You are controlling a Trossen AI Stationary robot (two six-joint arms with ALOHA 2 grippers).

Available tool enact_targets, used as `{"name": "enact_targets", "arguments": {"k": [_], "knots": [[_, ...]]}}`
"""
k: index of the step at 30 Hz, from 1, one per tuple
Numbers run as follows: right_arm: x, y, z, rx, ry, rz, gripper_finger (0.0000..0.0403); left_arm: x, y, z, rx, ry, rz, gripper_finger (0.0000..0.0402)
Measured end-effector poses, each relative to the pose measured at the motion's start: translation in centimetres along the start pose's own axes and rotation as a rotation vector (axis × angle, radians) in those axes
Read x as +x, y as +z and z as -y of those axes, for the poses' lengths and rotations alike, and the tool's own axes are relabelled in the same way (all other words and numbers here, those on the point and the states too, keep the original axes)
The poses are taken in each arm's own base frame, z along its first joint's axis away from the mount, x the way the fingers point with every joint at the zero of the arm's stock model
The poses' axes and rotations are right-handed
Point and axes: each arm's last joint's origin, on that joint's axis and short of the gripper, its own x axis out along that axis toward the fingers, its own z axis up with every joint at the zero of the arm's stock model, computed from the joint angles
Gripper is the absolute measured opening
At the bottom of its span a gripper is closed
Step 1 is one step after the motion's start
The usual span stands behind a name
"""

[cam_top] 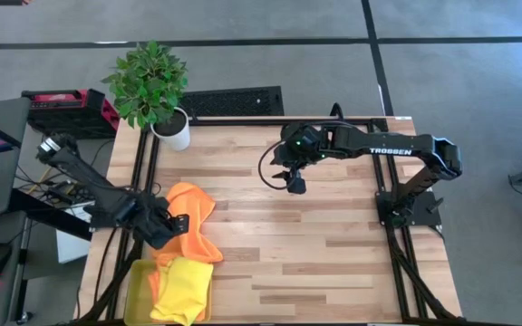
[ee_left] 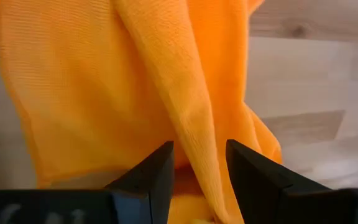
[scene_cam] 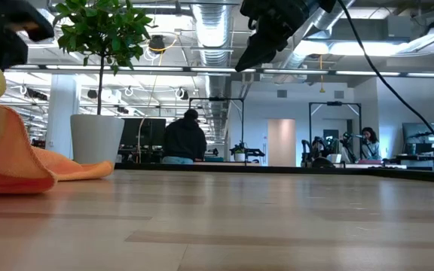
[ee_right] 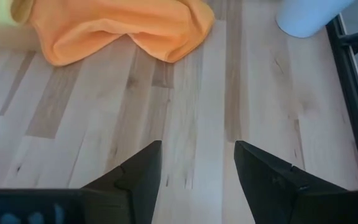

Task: Fold microfiber towels
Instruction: Fold the orange microfiber towel

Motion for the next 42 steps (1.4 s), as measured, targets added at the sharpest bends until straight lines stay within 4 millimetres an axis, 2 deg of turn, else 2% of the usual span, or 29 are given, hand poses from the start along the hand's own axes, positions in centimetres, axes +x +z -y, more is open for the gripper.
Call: {"name": "enact_targets", "arguments": {"k": [12, 18, 22, 28, 32, 38, 42], "knots": [[0.0, -0.1, 0.0, -0.022, 0.000, -0.005, 0.0225, 3.7, 1.1, -1.1, -0.034, -0.035, -0.008, 0.0137], [0.0, -0.1, 0.0, -0.022, 0.000, -0.006, 0.0225, 4.1, 1.6, -0.5, 0.054, -0.099, 0.029, 0.0132], [0.0, -0.1, 0.0, -0.022, -0.007, -0.008, 0.0225, 4.2, 2.0, -0.3, 0.103, -0.095, 0.044, 0.0097], [0.0, -0.1, 0.1, -0.021, -0.011, -0.010, 0.0225, 4.3, 2.6, 0.1, 0.171, -0.112, 0.091, 0.0010], [-0.3, -0.3, 0.3, -0.011, -0.016, -0.020, 0.0225, 4.3, 3.1, 1.0, 0.180, -0.170, 0.109, 0.0004], [-3.1, -1.0, 0.5, 0.018, -0.027, -0.055, 0.0225, 4.1, 4.8, 3.6, 0.201, -0.339, 0.154, 0.0001], [-5.0, -1.5, 0.8, 0.041, -0.041, -0.070, 0.0225, 4.9, 6.5, 5.8, 0.236, -0.423, 0.193, 0.0001]]}}
